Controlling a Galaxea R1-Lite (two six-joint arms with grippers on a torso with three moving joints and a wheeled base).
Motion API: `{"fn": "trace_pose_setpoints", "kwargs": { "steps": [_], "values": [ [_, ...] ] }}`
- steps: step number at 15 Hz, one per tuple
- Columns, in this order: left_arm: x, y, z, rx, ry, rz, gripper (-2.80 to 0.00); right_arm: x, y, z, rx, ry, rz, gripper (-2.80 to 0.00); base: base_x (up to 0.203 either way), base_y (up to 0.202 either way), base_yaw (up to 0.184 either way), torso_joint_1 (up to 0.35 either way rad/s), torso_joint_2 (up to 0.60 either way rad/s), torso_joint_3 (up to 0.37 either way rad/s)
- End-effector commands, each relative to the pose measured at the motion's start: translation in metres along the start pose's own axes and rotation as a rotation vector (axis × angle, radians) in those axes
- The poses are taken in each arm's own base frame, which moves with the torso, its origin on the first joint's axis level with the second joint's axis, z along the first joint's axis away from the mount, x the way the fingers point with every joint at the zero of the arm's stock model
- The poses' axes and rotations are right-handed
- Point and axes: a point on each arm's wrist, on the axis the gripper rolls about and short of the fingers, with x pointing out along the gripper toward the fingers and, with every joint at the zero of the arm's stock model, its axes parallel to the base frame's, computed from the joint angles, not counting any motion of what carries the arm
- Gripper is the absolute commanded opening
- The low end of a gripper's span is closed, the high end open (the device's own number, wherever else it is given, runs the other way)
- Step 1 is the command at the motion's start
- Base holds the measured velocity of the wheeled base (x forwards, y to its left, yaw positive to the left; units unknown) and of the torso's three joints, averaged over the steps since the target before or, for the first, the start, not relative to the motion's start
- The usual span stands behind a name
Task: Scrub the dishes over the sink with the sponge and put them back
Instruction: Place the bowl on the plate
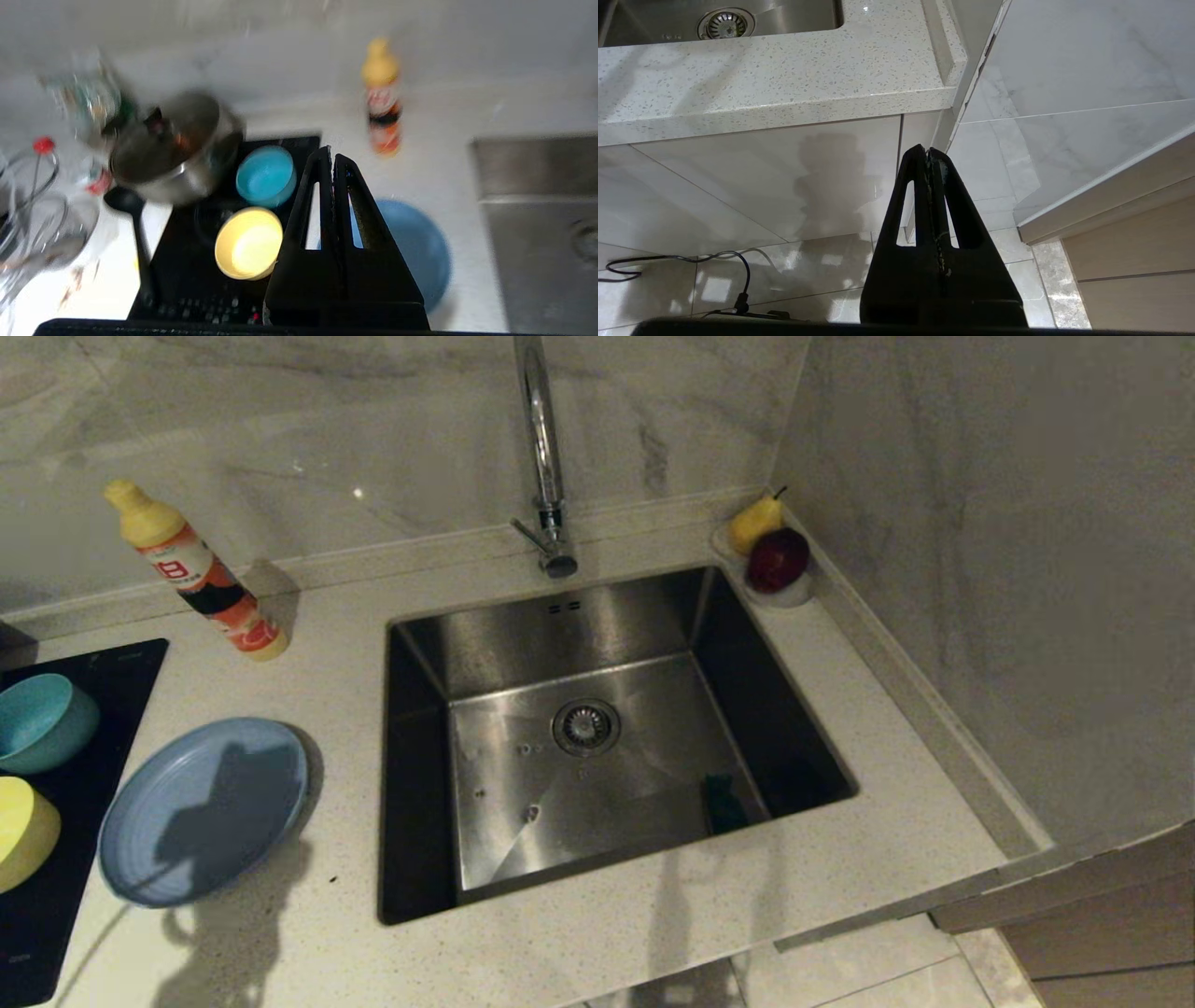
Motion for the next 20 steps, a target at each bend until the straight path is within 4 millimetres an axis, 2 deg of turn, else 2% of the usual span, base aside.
{"fn": "trace_pose_setpoints", "kwargs": {
  "steps": [1,3,6,9,11,14,17,20],
  "values": [
    [0.082,-0.038,-0.012,0.068,0.224,0.009,-2.8,0.0,0.0,0.0,0.0,-0.002,0.002,-2.8,0.0,0.0,0.0,0.0,0.0,0.0],
    [0.113,-0.052,-0.024,0.047,0.308,0.041,-2.8,0.0,0.0,0.0,0.0,-0.002,0.002,-2.8,0.0,0.0,0.0,0.0,0.0,0.0],
    [0.157,-0.054,-0.041,0.0,0.4,0.069,-2.8,0.0,0.0,0.0,0.0,-0.002,0.0,-2.8,0.0,0.0,0.0,0.0,0.0,0.0],
    [0.197,-0.029,-0.052,-0.099,0.446,0.087,-2.8,0.0,0.0,0.0,0.0,-0.002,0.001,-2.8,0.0,0.0,0.0,0.0,0.0,0.0],
    [0.206,-0.009,-0.058,-0.176,0.466,0.049,-2.8,0.0,0.0,0.0,0.0,-0.002,0.001,-2.8,0.0,0.0,0.0,0.0,0.0,0.0],
    [0.204,0.02,-0.07,-0.249,0.495,0.046,-2.8,0.0,0.0,0.0,0.0,-0.002,0.002,-2.8,0.0,0.0,0.0,0.0,0.0,0.0],
    [0.198,0.051,-0.098,-0.329,0.57,0.038,-2.8,0.0,0.0,0.0,0.0,-0.002,0.002,-2.8,0.0,0.0,0.0,0.0,0.0,0.0],
    [0.207,0.069,-0.126,-0.369,0.651,0.063,-2.8,0.0,0.0,0.0,-0.002,-0.002,0.002,-2.8,0.0,0.0,0.0,0.0,0.0,0.0]
  ]
}}
